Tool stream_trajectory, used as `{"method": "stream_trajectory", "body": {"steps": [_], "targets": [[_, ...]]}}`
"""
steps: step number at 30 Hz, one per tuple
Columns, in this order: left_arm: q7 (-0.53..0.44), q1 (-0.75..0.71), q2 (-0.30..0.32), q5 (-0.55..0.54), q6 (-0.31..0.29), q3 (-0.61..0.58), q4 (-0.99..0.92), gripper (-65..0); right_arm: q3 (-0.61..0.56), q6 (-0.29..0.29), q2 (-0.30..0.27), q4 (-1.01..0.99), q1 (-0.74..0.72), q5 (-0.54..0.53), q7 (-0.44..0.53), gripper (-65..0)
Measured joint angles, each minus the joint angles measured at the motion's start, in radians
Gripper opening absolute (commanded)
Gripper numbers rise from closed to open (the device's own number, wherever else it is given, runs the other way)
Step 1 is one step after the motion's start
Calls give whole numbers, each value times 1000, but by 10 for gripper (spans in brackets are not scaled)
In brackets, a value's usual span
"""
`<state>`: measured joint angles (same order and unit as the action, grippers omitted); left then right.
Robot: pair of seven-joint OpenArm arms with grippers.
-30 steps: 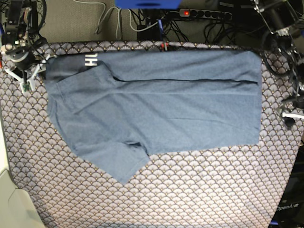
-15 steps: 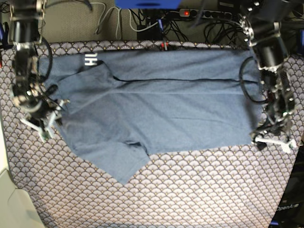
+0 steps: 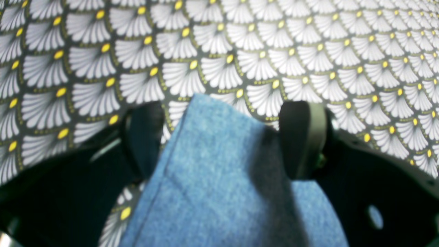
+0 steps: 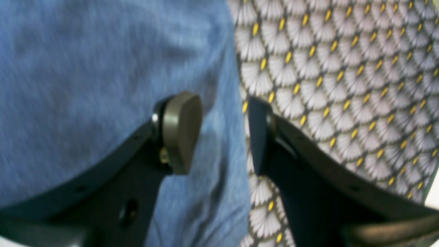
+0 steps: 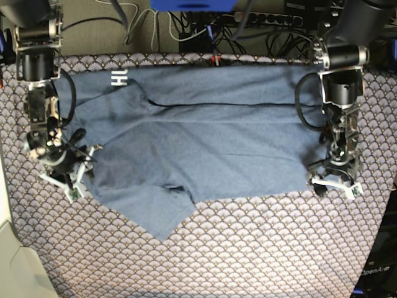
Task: Fold the T-shirt properly
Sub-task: 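Grasp the hem edge with both grippers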
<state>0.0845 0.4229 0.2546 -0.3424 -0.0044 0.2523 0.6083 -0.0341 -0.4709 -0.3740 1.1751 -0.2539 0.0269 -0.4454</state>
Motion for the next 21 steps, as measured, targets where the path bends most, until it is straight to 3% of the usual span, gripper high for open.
{"method": "stream_trajectory", "body": {"steps": [3, 10, 21], "targets": [[-7, 7, 2, -1, -7, 0, -14, -194, 0, 0, 0, -2, -7, 0, -1, -376], [1, 5, 6, -9, 5, 2, -14, -645, -39, 0, 0, -30, -64, 0, 11, -376], [8, 5, 8, -14, 5, 2, -14, -647, -85, -1, 0, -430, -222, 8, 228, -376]]}}
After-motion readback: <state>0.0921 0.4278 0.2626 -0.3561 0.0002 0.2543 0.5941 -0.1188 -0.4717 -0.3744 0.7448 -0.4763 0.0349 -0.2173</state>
